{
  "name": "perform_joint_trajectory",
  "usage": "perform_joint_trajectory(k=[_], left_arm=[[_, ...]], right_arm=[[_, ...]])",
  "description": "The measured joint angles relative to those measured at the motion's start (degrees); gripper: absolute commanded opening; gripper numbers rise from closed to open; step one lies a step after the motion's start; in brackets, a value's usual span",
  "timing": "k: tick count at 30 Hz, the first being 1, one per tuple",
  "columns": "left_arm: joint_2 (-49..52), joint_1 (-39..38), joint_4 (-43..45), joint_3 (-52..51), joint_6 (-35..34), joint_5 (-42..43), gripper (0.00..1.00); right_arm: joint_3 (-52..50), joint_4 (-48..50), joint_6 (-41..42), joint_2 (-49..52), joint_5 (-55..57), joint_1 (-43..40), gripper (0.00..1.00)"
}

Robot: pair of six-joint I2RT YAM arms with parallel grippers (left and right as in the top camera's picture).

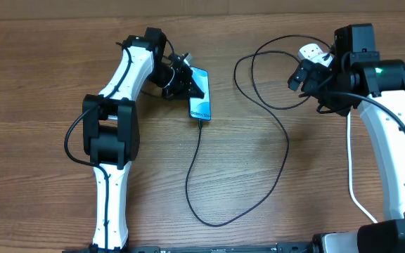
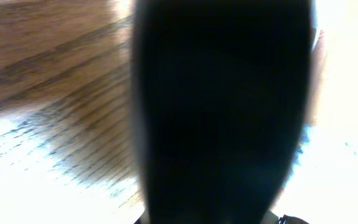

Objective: Plug charger to phone and switch on socket

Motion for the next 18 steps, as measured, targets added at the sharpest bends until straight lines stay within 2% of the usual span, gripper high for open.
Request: perform_joint_trajectory(k=[5,18], left_arm=[[0.02,-0.07,-0.5,0.0,0.74,-0.44,0.04],[0.04,-1.62,0.39,0.0,0.26,-7.91,0.04]], right_arm=[[0.0,-0.02,0.04,0.35,0.0,0.0,1.0],[0.0,-0.02,0.04,0.37,0.0,-0.09,1.0]])
